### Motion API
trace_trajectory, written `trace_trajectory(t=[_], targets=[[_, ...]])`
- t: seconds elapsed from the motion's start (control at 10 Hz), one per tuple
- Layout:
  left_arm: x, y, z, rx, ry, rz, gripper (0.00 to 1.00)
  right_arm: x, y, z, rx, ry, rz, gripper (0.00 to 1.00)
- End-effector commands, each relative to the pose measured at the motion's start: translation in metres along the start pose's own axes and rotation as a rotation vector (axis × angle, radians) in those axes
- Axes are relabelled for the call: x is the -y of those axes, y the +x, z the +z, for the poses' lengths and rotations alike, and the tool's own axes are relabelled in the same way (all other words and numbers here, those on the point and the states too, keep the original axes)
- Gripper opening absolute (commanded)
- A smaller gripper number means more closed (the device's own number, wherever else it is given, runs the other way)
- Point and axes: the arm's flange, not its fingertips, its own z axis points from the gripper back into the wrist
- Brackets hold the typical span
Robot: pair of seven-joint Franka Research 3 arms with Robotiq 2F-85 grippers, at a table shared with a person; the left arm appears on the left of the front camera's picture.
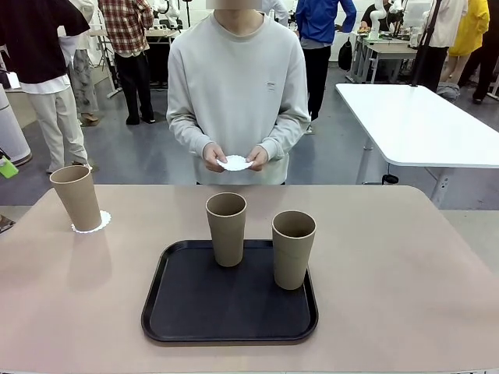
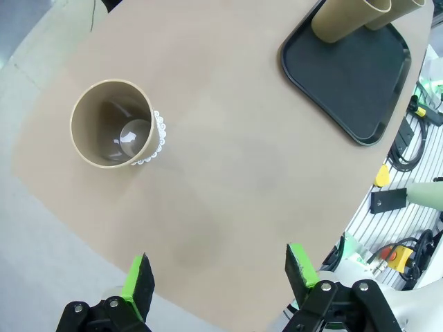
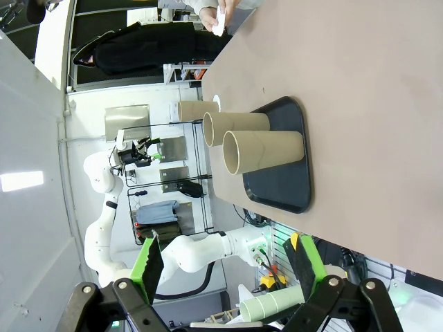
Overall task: Place coasters on the table and set cups on them.
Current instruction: Take one Reusable plastic cup from the Flat Tray and place it on a coaster set by the human.
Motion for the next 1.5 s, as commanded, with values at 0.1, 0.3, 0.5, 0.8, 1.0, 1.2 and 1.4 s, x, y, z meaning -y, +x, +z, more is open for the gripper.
trace_trajectory(t=[0.1, 0.3, 0.5, 0.8, 1.0, 1.2, 1.4], targets=[[-0.001, -0.001, 0.002, -0.009, 0.011, -0.021, 1.00, -0.001, 0.002, 0.001, 0.008, 0.030, 0.017, 1.00], [-0.001, -0.001, 0.002, -0.009, 0.011, -0.021, 1.00, -0.001, 0.002, 0.001, 0.008, 0.030, 0.017, 1.00], [-0.001, -0.001, 0.002, -0.009, 0.011, -0.021, 1.00, -0.001, 0.002, 0.001, 0.008, 0.030, 0.017, 1.00], [0.048, -0.005, -0.011, 0.025, 0.166, 0.213, 1.00, -0.001, 0.002, 0.001, 0.008, 0.030, 0.017, 1.00], [0.096, -0.029, -0.025, 0.054, 0.238, 0.440, 1.00, -0.001, 0.002, 0.001, 0.008, 0.030, 0.017, 1.00], [0.120, -0.042, -0.038, -0.033, 0.236, 0.471, 1.00, -0.001, 0.002, 0.001, 0.008, 0.030, 0.017, 1.00], [0.104, -0.038, -0.034, 0.031, 0.230, 0.453, 1.00, -0.001, 0.002, 0.001, 0.008, 0.030, 0.017, 1.00]])
